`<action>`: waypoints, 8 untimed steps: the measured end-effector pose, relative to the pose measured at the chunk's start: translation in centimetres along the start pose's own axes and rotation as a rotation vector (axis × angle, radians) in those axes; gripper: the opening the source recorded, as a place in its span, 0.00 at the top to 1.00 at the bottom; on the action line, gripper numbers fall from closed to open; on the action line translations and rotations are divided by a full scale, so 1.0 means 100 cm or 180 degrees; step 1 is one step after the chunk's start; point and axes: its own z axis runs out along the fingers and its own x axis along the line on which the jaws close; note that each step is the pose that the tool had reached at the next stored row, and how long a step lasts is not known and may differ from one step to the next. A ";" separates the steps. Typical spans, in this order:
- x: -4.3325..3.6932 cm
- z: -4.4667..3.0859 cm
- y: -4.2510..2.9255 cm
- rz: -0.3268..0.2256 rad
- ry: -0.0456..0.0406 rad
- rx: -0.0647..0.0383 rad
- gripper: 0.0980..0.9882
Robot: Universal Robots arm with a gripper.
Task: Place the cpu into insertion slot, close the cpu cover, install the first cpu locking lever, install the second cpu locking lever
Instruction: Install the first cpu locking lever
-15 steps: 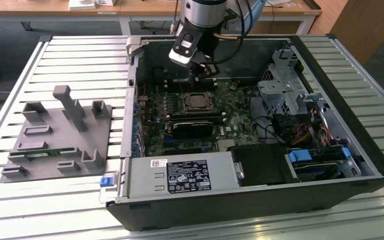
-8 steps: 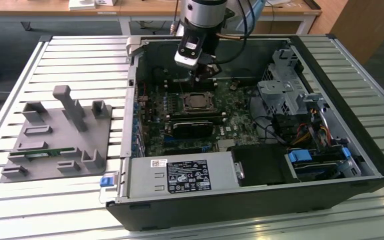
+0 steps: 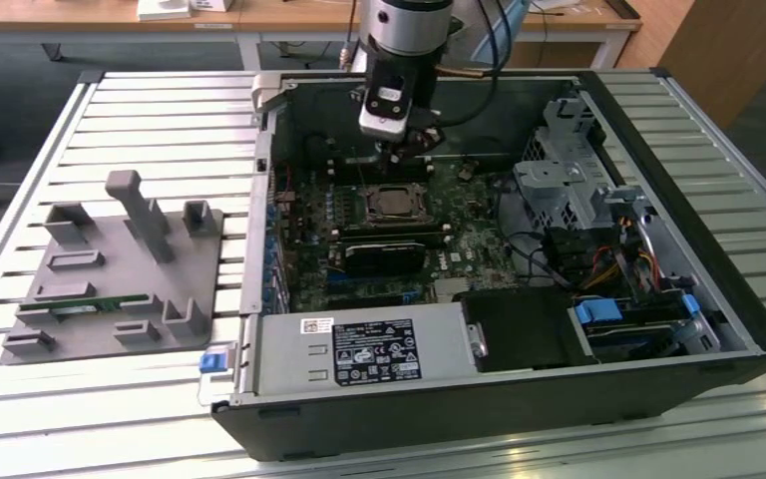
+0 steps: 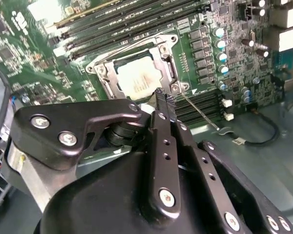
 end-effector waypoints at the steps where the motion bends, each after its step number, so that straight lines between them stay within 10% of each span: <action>1: -0.0001 0.0001 0.0001 -0.0036 0.0009 -0.0009 0.99; 5: 0.0000 0.0005 0.0000 -0.0151 0.0083 -0.0070 0.99; 8: 0.0000 0.0009 0.0001 -0.0294 0.0081 -0.0076 0.99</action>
